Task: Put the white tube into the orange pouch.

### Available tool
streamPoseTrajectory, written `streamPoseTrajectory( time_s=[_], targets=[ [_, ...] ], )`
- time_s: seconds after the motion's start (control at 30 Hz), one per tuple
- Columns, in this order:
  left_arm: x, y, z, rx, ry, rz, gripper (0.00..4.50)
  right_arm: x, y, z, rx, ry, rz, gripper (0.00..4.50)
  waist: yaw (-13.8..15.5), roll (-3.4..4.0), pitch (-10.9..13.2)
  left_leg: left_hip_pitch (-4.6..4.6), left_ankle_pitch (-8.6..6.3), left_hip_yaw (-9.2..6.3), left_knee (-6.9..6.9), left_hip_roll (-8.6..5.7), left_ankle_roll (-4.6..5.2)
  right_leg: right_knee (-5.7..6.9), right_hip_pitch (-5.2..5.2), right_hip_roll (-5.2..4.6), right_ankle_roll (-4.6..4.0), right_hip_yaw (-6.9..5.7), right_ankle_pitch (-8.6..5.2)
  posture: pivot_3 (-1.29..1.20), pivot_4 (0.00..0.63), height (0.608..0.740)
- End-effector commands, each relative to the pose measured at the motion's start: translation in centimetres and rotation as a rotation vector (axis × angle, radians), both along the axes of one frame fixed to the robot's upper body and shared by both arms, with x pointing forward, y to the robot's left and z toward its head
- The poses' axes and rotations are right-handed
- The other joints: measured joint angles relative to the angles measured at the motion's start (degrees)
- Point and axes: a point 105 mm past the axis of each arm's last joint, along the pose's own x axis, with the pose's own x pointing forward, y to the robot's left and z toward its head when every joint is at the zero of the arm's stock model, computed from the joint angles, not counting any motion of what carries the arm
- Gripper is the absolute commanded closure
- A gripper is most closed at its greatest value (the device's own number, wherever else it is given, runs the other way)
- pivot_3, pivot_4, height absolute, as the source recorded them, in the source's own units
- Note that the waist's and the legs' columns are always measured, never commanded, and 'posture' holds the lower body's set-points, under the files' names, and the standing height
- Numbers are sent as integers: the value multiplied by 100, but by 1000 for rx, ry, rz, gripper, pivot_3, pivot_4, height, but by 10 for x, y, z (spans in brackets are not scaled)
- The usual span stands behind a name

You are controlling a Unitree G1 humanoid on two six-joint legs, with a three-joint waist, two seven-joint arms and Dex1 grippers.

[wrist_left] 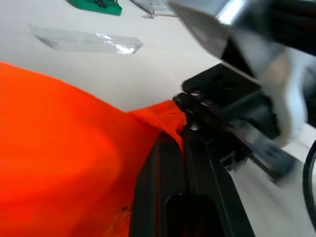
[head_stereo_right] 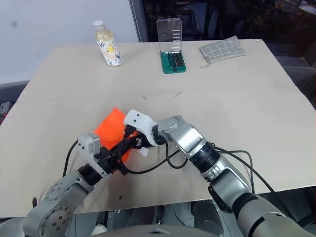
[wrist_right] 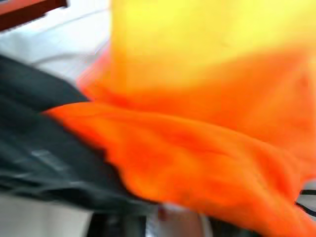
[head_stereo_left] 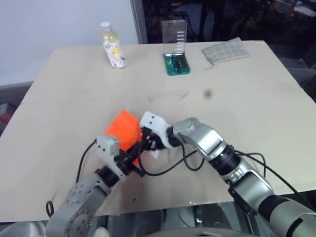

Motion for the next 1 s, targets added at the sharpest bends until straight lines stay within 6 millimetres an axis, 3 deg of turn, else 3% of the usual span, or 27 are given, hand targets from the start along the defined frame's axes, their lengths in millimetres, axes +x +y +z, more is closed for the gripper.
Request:
streamPoseTrajectory(
  time_s=[0.03, 0.1, 0.17, 0.2, 0.43, 0.57, 0.7, 0.83, 1.0],
  targets=[
    [-5, -8, -1, -1, 6, -35, 4500, 10, 6, 26, 153, 38, -79, 1691, -9, 4, 3, 0, 0, 0, -1, -1, 0, 0, 0, 1, 0, 1, 0, 0, 150, 740],
    [-4, -6, -3, 1, 12, -24, 4500, 13, 5, 30, 219, 107, -127, 1059, -8, 4, 3, 0, 0, 1, -3, -1, 0, 0, 0, 1, 0, 0, 0, 0, 150, 740],
    [-1, -3, -3, -1, 11, -5, 4500, 9, -2, 38, 267, 152, -123, 103, 1, 7, 4, -2, 0, 0, -4, -1, 0, 0, -1, 1, 0, 0, 0, 0, 150, 740],
    [1, 0, -2, -6, 11, 11, 4500, 5, -7, 40, 275, 163, -106, 45, 0, 8, 5, -4, 0, -1, -4, -1, 1, 0, -1, 0, 0, 0, 0, 0, 150, 740],
    [14, 10, 1, -41, 17, 53, 4500, -33, -58, 40, 205, 153, 76, 45, -10, 18, 11, -13, -3, -7, -4, -7, 7, -20, 2, -1, 2, -8, 0, 0, 150, 740],
    [20, 13, 1, -66, 29, 67, 4500, -32, -78, 42, 183, 74, 47, 45, -25, 19, 12, -12, -7, -6, -5, -3, 13, -20, 1, 7, 1, -9, 0, 0, 150, 740],
    [20, 14, 1, -65, 36, 65, 4500, -18, -98, 16, 18, -71, -38, 45, -7, 18, 11, -12, -8, -4, -3, -4, 15, -19, 2, 2, 2, -8, 0, 0, 150, 740],
    [21, 12, 2, -64, 37, 53, 4500, -4, -103, -3, -136, -286, -37, 45, 0, 16, 11, -15, -1, -2, -1, -7, 3, -22, 2, -1, 2, -7, 0, 0, 150, 740],
    [21, 11, 4, -61, 33, 39, 4500, 5, -85, -16, -205, -461, -25, 45, -30, 13, 9, -9, 1, 0, -2, 0, -1, -18, 1, 8, 1, -4, 0, 0, 150, 740]
  ],
)
